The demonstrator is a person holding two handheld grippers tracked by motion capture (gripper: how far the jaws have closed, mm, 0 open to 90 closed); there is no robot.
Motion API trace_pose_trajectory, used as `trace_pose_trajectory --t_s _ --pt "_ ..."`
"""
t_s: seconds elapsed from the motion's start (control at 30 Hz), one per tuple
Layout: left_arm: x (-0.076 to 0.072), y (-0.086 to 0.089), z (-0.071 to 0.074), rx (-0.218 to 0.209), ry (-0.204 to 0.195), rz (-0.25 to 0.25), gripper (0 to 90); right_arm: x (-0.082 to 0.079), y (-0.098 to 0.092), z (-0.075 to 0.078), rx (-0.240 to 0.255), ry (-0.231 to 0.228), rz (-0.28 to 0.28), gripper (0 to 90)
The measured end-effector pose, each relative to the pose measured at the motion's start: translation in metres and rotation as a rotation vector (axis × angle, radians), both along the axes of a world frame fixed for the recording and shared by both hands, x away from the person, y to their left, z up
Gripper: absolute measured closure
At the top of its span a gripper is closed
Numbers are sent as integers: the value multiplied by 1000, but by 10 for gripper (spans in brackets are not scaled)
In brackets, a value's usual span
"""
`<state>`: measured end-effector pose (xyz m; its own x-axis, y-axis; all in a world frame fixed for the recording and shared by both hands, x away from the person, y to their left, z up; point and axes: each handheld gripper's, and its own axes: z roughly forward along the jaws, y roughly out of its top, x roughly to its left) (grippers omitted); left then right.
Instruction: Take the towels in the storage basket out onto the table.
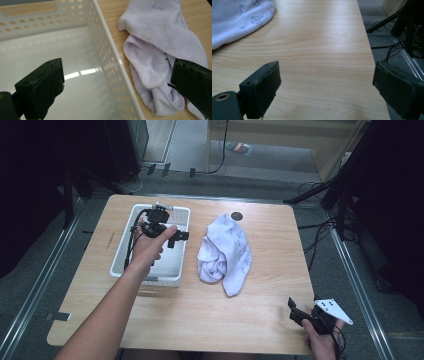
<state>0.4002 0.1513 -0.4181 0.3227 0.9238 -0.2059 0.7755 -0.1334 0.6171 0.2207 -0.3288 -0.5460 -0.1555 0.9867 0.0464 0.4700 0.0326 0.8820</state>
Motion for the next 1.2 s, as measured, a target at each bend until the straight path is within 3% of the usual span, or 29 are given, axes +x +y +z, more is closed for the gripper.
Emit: trace_pose_trajectory --t_s 0.47,1.07,1.1,1.2 --pt "-14 38 -2 41 -21 39 0 0 0 0 -7 -1 1 80" --pt "-49 89 -14 16 -48 77 0 0 0 0 -9 -1 -2 81" --pt "-54 94 -14 -11 -52 78 0 0 0 0 -11 0 -4 81" --pt "-63 100 -15 -8 -66 85 0 0 1 0 -11 0 -5 81"
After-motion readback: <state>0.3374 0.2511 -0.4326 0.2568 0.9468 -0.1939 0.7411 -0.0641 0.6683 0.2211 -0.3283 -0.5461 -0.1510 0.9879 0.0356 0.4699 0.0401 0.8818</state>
